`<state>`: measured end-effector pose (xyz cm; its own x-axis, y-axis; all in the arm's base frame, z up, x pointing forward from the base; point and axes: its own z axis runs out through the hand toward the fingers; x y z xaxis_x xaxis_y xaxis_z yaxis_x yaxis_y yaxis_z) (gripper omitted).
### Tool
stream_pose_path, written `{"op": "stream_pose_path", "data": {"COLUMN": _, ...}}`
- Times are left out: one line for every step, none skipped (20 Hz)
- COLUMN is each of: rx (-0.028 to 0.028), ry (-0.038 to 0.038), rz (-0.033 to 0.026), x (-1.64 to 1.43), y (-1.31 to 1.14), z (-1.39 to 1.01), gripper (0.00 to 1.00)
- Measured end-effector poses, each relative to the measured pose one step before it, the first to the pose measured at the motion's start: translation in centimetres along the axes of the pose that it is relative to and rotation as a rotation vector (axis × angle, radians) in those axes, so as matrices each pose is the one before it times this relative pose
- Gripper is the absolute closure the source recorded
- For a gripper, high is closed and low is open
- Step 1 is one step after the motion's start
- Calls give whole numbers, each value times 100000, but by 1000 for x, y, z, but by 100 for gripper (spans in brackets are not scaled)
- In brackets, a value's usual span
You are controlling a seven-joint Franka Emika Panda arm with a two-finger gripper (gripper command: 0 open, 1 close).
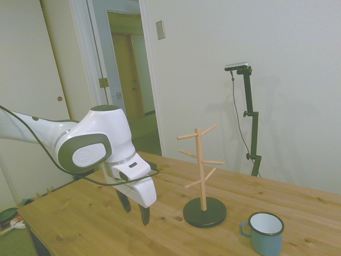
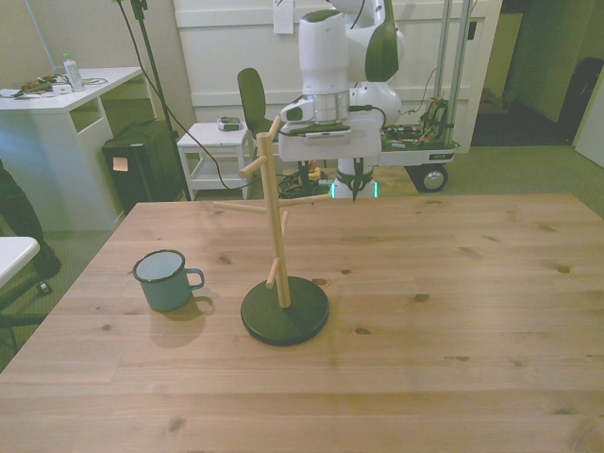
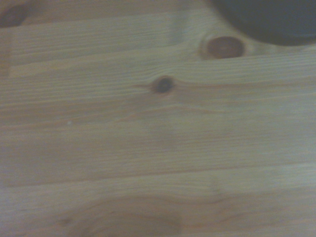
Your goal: Hang the mug
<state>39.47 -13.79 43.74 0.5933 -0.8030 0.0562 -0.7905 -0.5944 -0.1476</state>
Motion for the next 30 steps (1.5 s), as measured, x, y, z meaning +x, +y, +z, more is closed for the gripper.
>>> {"op": "stream_pose_path", "data": {"rx": 467, "ry": 317, "rz": 1519, "x": 1222, "y": 880, "z": -309, "gripper": 0}}
{"op": "stream_pose_path", "data": {"rx": 231, "ry": 295, "rz": 1337, "x": 1196, "y": 725, "z": -290, "gripper": 0}}
{"op": "stream_pose_path", "data": {"rx": 11, "ry": 95, "rz": 1469, "x": 1177, "y": 651, "z": -287, "gripper": 0}}
{"op": "stream_pose_path", "data": {"rx": -210, "ry": -74, "rz": 1229, "x": 1189, "y": 558, "z": -273, "gripper": 0}}
{"op": "stream_pose_path", "data": {"rx": -219, "ry": 38, "rz": 1131, "x": 1215, "y": 475, "z": -255, "gripper": 0}}
{"op": "stream_pose_path", "data": {"rx": -389, "ry": -80, "rz": 1329, "x": 1201, "y": 416, "z": -166, "gripper": 0}}
{"op": "stream_pose_path", "data": {"rx": -364, "ry": 139, "rz": 1386, "x": 1207, "y": 382, "z": -74, "gripper": 0}}
{"op": "stream_pose_path", "data": {"rx": -427, "ry": 117, "rz": 1239, "x": 1166, "y": 342, "z": 5, "gripper": 0}}
{"op": "stream_pose_path", "data": {"rx": -544, "ry": 14, "rz": 1087, "x": 1130, "y": 327, "z": 5, "gripper": 0}}
{"op": "stream_pose_path", "data": {"rx": -530, "ry": 64, "rz": 1037, "x": 1101, "y": 278, "z": -39, "gripper": 0}}
{"op": "stream_pose_path", "data": {"rx": -432, "ry": 228, "rz": 1003, "x": 1056, "y": 267, "z": -97, "gripper": 0}}
{"op": "stream_pose_path", "data": {"rx": -463, "ry": 43, "rz": 966, "x": 1055, "y": 288, "z": -171, "gripper": 0}}
{"op": "stream_pose_path", "data": {"rx": -265, "ry": 231, "rz": 975, "x": 974, "y": 230, "z": -223, "gripper": 0}}
{"op": "stream_pose_path", "data": {"rx": -390, "ry": 13, "rz": 814, "x": 896, "y": 230, "z": -235, "gripper": 0}}
{"op": "stream_pose_path", "data": {"rx": -325, "ry": 159, "rz": 687, "x": 910, "y": 222, "z": -252, "gripper": 0}}
{"op": "stream_pose_path", "data": {"rx": -224, "ry": -16, "rz": 594, "x": 837, "y": 211, "z": -208, "gripper": 0}}
{"op": "stream_pose_path", "data": {"rx": -225, "ry": 110, "rz": 656, "x": 823, "y": 231, "z": -133, "gripper": 0}}
{"op": "stream_pose_path", "data": {"rx": -375, "ry": -182, "rz": 809, "x": 841, "y": 287, "z": -60, "gripper": 0}}
{"op": "stream_pose_path", "data": {"rx": -157, "ry": -93, "rz": 829, "x": 811, "y": 226, "z": -12, "gripper": 0}}
{"op": "stream_pose_path", "data": {"rx": 185, "ry": -710, "rz": 161, "x": 587, "y": 106, "z": -6, "gripper": 0}}
{"op": "stream_pose_path", "data": {"rx": 473, "ry": -1247, "rz": -1761, "x": 336, "y": -455, "z": -254, "gripper": 0}}
{"op": "stream_pose_path", "data": {"rx": -2, "ry": 98, "rz": 37, "x": 61, "y": -14, "z": -25, "gripper": 0}}
{"op": "stream_pose_path", "data": {"rx": 12, "ry": 317, "rz": 197, "x": 233, "y": -27, "z": -91, "gripper": 0}}
{"op": "stream_pose_path", "data": {"rx": -194, "ry": 102, "rz": 324, "x": 350, "y": -46, "z": -8, "gripper": 0}}
{"op": "stream_pose_path", "data": {"rx": -20, "ry": 111, "rz": 600, "x": 510, "y": -94, "z": 57, "gripper": 0}}
{"op": "stream_pose_path", "data": {"rx": 151, "ry": -245, "rz": 860, "x": 584, "y": -135, "z": 168, "gripper": 0}}
{"op": "stream_pose_path", "data": {"rx": -37, "ry": -23, "rz": 694, "x": 679, "y": -202, "z": 200, "gripper": 0}}
{"op": "stream_pose_path", "data": {"rx": -40, "ry": 254, "rz": 719, "x": 734, "y": -203, "z": 171, "gripper": 0}}
{"op": "stream_pose_path", "data": {"rx": -108, "ry": 451, "rz": 584, "x": 740, "y": -218, "z": 88, "gripper": 0}}
{"op": "stream_pose_path", "data": {"rx": -30, "ry": 366, "rz": 546, "x": 725, "y": -246, "z": 26, "gripper": 0}}
